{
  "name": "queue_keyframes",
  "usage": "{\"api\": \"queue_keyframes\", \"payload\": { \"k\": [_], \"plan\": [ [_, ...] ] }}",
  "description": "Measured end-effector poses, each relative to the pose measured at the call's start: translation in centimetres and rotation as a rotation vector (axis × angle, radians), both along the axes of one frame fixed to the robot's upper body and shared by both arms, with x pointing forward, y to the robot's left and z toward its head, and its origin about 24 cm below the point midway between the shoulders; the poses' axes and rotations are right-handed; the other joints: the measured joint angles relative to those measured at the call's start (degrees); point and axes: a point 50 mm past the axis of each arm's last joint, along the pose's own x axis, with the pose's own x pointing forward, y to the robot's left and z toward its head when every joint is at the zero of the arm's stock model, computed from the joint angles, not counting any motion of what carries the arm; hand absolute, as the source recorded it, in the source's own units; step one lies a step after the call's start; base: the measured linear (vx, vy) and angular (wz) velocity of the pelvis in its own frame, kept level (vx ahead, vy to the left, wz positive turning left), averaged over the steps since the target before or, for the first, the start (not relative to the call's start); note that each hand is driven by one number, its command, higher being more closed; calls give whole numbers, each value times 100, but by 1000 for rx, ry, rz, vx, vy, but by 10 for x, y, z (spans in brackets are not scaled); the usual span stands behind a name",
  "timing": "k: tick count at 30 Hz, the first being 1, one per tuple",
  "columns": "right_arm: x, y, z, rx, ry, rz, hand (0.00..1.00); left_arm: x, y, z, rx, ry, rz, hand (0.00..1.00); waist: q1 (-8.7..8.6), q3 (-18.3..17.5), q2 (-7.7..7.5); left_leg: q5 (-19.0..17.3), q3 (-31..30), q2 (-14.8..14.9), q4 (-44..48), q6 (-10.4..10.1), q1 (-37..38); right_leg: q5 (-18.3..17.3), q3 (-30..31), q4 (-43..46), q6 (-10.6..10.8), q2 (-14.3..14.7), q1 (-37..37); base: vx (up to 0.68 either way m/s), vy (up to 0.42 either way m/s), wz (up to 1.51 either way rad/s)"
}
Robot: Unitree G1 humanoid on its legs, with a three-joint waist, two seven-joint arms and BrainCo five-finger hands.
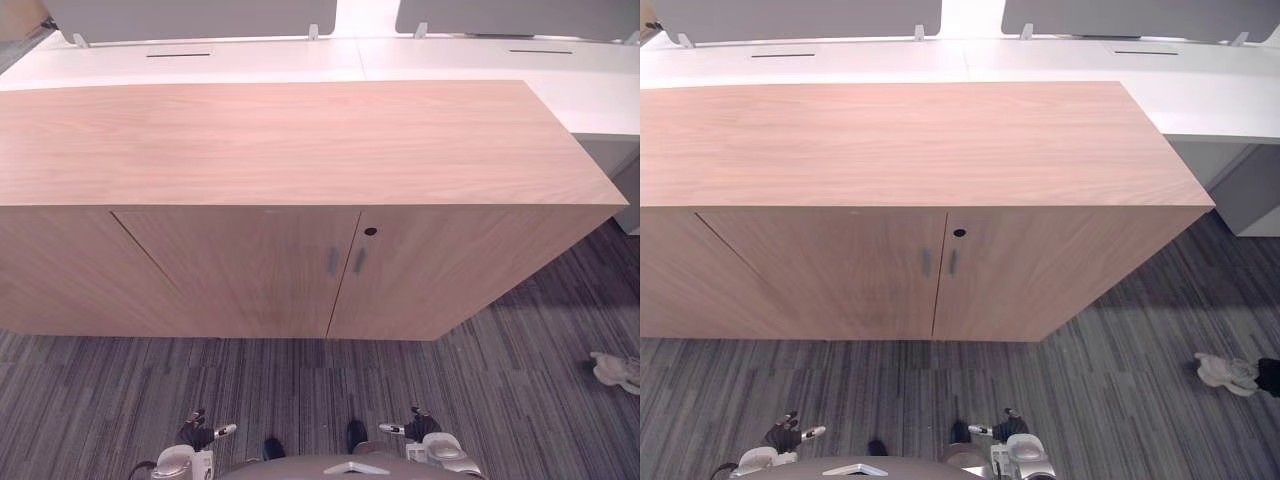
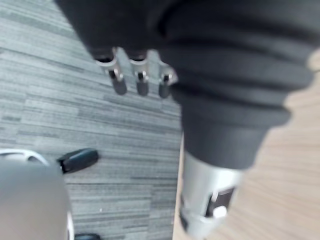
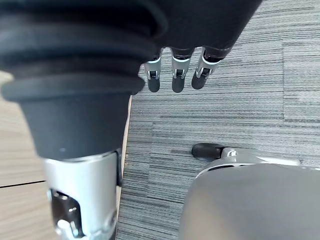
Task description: Walk over to the cabinet, pick up the folder, carry it to the office cabinet, place the folder inside the office cabinet, then close the office cabinet door
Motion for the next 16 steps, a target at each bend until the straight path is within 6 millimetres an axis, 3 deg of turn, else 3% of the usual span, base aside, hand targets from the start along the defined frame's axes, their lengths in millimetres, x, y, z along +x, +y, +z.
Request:
{"api": "queue_keyframes", "payload": {
  "k": [3,12,16],
  "plan": [
    [0,0,0,0,3,1,0,-3,-3,-2,8,19,-9,0,115,0,-2,5,-15,3,0,-1,0,-5,-9,0,-1,2,19,-43,-30,1],
    [1,2,-1,9,12,-13,0,-5,1,-2,20,32,14,0,140,15,-51,3,-155,-7,0,-2,37,-32,-150,1,40,-7,143,-21,-25,8],
    [1,4,-2,14,10,-14,0,-1,0,-2,17,24,12,0,252,11,-59,-4,-156,-6,0,-12,44,-36,-166,1,36,2,151,-4,-9,2]
  ]
}}
